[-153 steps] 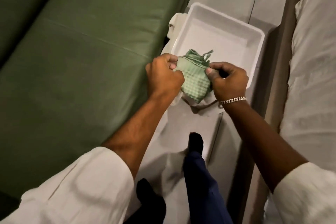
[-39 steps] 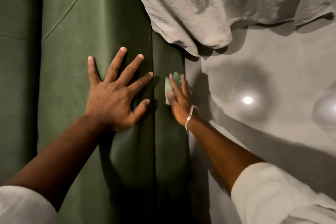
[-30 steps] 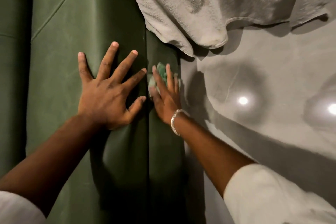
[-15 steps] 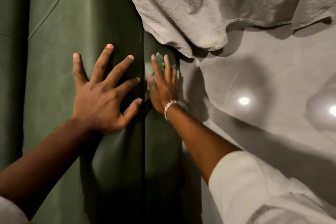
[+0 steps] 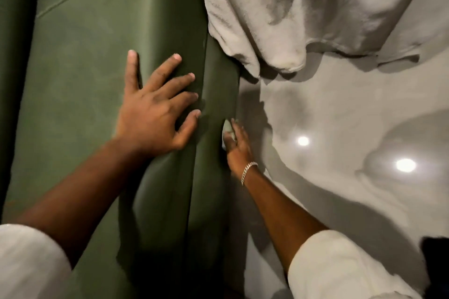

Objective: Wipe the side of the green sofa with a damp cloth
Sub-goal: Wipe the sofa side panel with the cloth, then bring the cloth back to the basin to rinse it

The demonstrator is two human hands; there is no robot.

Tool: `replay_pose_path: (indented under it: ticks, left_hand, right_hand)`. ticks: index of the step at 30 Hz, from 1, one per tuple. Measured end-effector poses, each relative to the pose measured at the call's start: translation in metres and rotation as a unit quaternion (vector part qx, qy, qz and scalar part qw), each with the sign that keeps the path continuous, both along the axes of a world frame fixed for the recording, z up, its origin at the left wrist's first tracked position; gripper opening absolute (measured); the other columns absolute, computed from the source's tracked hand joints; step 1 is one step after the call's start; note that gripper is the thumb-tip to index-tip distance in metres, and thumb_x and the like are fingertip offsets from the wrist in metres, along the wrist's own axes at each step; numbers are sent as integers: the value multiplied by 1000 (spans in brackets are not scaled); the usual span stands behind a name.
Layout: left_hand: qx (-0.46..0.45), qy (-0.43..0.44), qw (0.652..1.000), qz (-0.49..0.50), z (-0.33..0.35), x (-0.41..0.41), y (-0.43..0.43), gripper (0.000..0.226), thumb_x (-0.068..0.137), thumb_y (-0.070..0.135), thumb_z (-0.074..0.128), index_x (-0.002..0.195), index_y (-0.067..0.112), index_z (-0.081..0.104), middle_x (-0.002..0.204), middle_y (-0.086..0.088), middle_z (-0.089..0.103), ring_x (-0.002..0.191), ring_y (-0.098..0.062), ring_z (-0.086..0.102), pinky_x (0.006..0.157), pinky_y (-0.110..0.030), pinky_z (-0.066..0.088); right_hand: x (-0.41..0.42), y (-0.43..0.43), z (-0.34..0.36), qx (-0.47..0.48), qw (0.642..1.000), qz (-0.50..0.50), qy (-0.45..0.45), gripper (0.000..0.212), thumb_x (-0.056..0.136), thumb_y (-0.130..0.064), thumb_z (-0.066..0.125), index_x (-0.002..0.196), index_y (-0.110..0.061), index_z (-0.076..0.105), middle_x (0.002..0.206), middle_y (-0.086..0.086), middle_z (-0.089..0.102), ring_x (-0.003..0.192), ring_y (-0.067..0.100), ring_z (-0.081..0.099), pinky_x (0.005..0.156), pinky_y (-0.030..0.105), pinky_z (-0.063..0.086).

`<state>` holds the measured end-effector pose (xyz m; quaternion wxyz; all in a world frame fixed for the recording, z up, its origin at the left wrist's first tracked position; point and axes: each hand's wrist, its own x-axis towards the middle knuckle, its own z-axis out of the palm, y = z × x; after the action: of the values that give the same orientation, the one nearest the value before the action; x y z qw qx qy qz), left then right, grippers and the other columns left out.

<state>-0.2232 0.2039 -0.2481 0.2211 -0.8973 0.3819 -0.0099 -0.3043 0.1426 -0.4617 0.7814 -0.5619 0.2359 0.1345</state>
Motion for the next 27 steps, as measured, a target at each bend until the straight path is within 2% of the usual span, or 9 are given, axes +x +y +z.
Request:
replay_pose_path:
  ticks: [3,5,6,10,12,17,21,24,27]
  left_hand:
    - [-119,51,987,98,2,-11,-13,47,91,46,46,122,18,68,136,-2,65,145,-20,41,120,-69,5]
    - [-293,149,915,233,15,-23,-31,57,90,50,44,134,17,58,143,-2,60,143,-16,44,124,-61,1]
    - [-414,231,826,305,30,-28,-47,62,88,52,45,137,15,55,143,-4,59,138,-16,49,125,-57,8]
    - [-736,458,261,426,122,-25,-108,42,90,33,56,123,8,63,112,-9,76,100,-17,73,86,-33,60]
    - [-748,471,174,433,160,-13,-133,35,92,15,52,123,2,63,107,-13,77,93,-22,76,75,-29,63]
    - [-745,485,148,433,222,50,-197,28,91,-9,48,108,2,66,89,-12,77,75,-21,76,64,-31,64]
    - [-713,420,270,493,221,124,-255,20,87,0,60,87,16,71,85,-7,76,80,-25,73,80,-45,62]
    - [-671,355,356,544,197,171,-278,17,74,14,60,82,22,73,92,-6,77,91,-32,73,89,-52,60]
    - [-621,326,416,579,191,194,-282,37,83,11,62,119,17,66,115,-1,70,106,-25,66,101,-34,51]
  right_hand:
    - [2,-39,63,-13,999,-12,-35,49,97,-34,46,144,-35,34,158,-5,30,147,12,24,120,30,19]
    - [13,-67,128,-83,991,-25,-104,52,97,-33,44,146,-34,29,158,-7,31,147,9,24,122,38,21]
    - [19,-82,165,-118,984,-28,-132,53,97,-34,43,147,-36,26,158,-7,30,146,8,26,121,42,24]
    - [33,-138,303,-205,959,-13,-194,60,94,-36,44,147,-42,18,159,-4,31,145,12,30,117,48,31]
    - [40,-171,355,-225,951,-34,-209,64,91,-27,52,148,-36,25,155,-1,38,142,16,38,113,49,37]
    - [98,-269,428,-121,981,-96,-117,66,78,-4,72,136,-25,47,129,-3,60,108,10,63,81,24,57]
    - [175,-331,407,-171,968,-173,-68,31,73,1,75,99,-15,72,82,-5,77,75,12,71,64,22,55]
    - [229,-342,372,-256,951,-170,-41,23,73,-7,78,91,-19,69,80,-5,71,74,12,64,68,17,52]
    - [268,-349,338,-273,952,-135,-3,31,77,1,69,107,-7,68,103,9,72,96,19,66,79,17,53]
